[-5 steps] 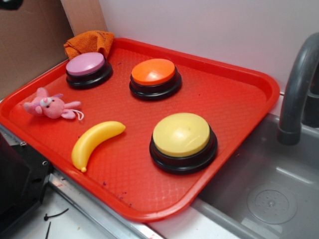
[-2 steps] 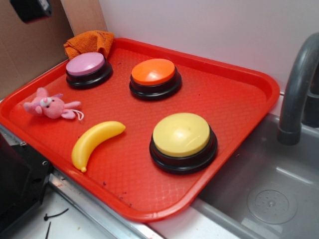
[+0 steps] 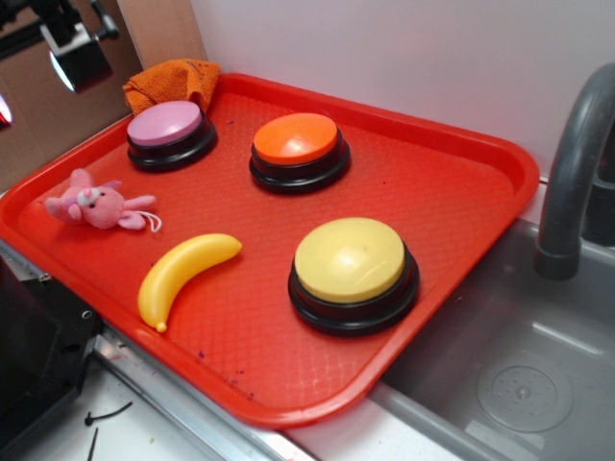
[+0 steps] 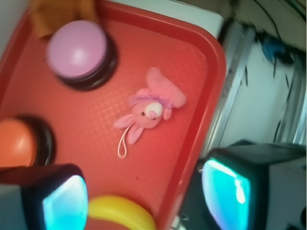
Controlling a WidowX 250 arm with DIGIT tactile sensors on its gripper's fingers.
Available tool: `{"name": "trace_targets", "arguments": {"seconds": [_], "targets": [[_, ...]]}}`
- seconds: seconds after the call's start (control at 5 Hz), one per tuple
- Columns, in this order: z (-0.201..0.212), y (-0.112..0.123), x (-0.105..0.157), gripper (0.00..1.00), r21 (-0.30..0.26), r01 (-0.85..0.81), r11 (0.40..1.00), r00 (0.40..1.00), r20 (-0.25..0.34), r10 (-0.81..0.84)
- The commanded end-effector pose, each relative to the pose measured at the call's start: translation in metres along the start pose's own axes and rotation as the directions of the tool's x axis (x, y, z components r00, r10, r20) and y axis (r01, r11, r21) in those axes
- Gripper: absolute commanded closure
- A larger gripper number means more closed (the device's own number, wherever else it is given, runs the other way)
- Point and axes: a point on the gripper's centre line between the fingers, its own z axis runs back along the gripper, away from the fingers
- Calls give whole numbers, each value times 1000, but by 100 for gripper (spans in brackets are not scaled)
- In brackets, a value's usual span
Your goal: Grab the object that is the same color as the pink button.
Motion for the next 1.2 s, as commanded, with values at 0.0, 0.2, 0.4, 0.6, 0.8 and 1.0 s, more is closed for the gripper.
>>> {"name": "trace_targets", "arguments": {"seconds": [0.0, 0.2, 0.4, 0.6, 0.8, 1.0], "targets": [[-36, 11, 10, 0, 42, -267, 963, 957, 126, 260], [-59, 13, 18, 0, 69, -321, 944, 935, 179, 305], [-78, 10, 24, 0, 70, -357, 932, 915, 227, 333], [-93, 7, 28, 0, 102, -367, 924, 909, 252, 333], [-107, 8, 30, 0, 127, -384, 915, 902, 261, 342], [-114, 8, 34, 0, 135, -397, 908, 896, 272, 351]]}}
